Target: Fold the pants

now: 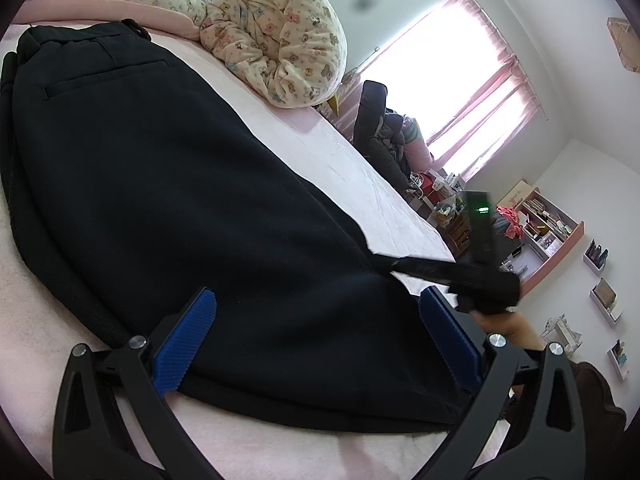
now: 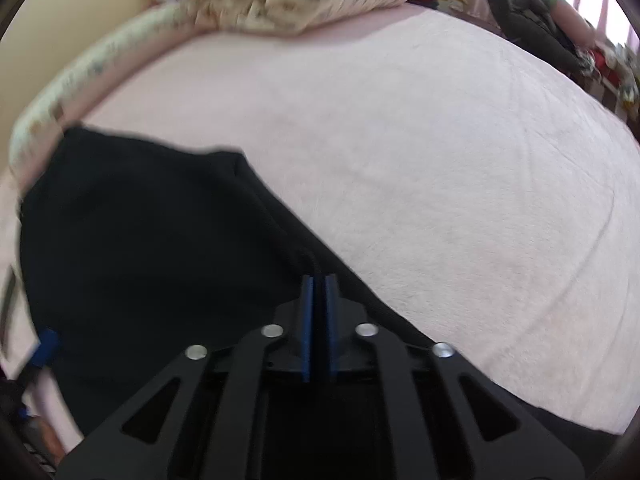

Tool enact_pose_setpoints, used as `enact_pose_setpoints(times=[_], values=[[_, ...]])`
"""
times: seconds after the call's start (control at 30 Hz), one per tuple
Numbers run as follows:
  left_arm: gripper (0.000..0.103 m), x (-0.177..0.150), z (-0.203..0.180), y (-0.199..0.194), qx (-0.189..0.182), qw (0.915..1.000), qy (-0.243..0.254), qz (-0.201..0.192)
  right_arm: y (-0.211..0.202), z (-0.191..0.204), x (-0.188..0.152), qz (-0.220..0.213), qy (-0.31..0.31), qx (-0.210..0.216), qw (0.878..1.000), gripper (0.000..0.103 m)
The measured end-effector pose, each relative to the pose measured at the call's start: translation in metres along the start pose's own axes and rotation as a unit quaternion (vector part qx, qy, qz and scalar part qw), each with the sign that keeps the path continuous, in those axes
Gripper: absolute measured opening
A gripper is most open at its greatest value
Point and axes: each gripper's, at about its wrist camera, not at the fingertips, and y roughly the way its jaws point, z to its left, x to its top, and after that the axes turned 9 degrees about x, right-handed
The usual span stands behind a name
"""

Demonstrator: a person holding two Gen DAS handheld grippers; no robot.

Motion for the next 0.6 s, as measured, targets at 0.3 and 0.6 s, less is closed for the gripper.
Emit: enact_pose_setpoints(times=[0.3,0.6], values=[[0.101,0.000,0.000,0.000,0.000,1.0000,0.000,0.000,-0.053,-0.044,-0.037,0.033,-0.014,-0.045,0.998,0.024],[0.101,0.000,0.001,0.001,0.000,1.0000,0.000,0.000,-0.027,-0.045,-0.052,0.052,-0.042,-0.120,0.991,0.003]])
